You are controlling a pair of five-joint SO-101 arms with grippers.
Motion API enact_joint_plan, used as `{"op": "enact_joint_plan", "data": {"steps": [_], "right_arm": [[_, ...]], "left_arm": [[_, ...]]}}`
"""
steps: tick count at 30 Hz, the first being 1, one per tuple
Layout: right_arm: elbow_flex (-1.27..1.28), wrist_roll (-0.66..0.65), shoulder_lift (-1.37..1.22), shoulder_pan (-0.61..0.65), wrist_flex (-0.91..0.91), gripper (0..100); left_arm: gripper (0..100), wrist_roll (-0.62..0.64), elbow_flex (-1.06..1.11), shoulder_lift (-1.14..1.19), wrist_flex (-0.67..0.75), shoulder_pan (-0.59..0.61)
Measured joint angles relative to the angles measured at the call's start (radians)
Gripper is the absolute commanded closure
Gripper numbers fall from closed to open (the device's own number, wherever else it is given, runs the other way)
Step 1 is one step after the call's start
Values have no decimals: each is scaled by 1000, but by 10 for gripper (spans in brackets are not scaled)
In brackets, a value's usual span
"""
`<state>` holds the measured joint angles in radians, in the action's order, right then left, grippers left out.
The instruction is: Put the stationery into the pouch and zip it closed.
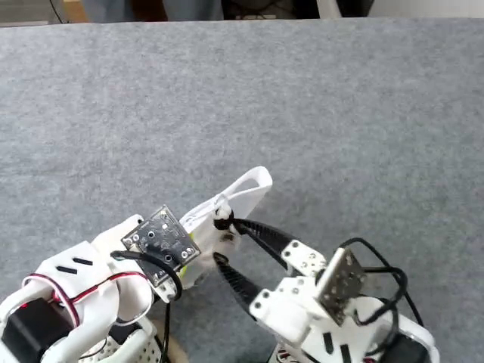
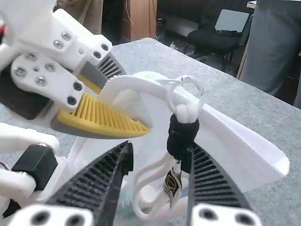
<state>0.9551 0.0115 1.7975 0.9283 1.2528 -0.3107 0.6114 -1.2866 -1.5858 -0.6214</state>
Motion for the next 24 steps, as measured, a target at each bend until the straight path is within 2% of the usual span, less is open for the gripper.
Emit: {"op": "enact_joint_plan", "data": {"steps": [13,18,24], "right_arm": [[98,-121,0,-2,-137,811],[101,-146,0,-97,-178,811],[101,-146,0,-120,-199,811]], "left_arm": [[971,2,0,0,0,2],[971,2,0,0,0,0],[971,2,0,0,2,0]]}}
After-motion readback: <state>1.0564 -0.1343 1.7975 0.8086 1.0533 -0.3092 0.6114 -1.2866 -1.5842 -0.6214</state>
